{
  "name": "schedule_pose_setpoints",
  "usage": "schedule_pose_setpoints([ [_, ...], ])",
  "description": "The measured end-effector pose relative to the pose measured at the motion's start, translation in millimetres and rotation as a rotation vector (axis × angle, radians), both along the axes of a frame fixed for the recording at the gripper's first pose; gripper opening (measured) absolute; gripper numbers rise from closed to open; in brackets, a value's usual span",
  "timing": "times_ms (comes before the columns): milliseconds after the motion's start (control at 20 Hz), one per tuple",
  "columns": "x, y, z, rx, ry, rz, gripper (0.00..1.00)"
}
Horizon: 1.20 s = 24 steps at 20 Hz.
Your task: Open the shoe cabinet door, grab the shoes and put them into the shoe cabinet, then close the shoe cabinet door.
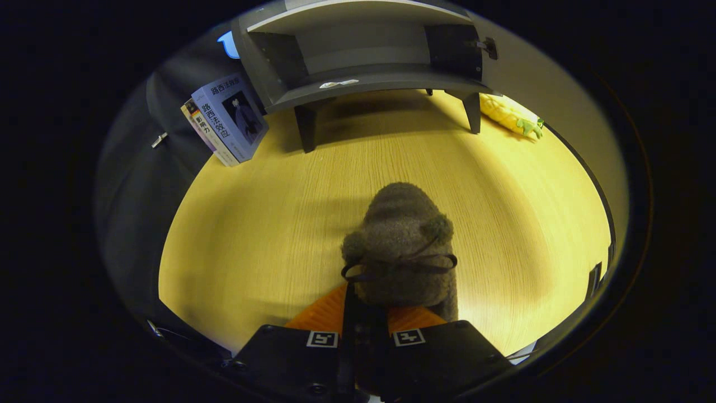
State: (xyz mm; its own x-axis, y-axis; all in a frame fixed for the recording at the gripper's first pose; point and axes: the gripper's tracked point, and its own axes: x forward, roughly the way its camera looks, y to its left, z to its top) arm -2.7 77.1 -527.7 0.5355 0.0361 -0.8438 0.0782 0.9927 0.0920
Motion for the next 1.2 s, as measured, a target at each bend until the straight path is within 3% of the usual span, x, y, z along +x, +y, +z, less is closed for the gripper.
schedule_pose_setpoints([
  [200,18.2,-4.6,-5.3,-0.016,-0.097,-0.024,0.26],
  [450,35.6,-9.8,-5.2,-0.07,-0.244,-0.025,0.2],
  [700,43.2,-7.4,-4.4,-0.118,-0.324,0.028,0.2],
  [750,51.0,-12.1,-17.2,-0.126,-0.332,0.014,0.2],
  [800,58.1,-20.5,-30.0,-0.123,-0.314,0.025,0.05],
  [850,46.8,-14.9,-8.8,-0.12,-0.318,0.027,0.05],
  [1200,45.7,-22.5,6.9,-0.068,-0.217,0.008,0.05],
])
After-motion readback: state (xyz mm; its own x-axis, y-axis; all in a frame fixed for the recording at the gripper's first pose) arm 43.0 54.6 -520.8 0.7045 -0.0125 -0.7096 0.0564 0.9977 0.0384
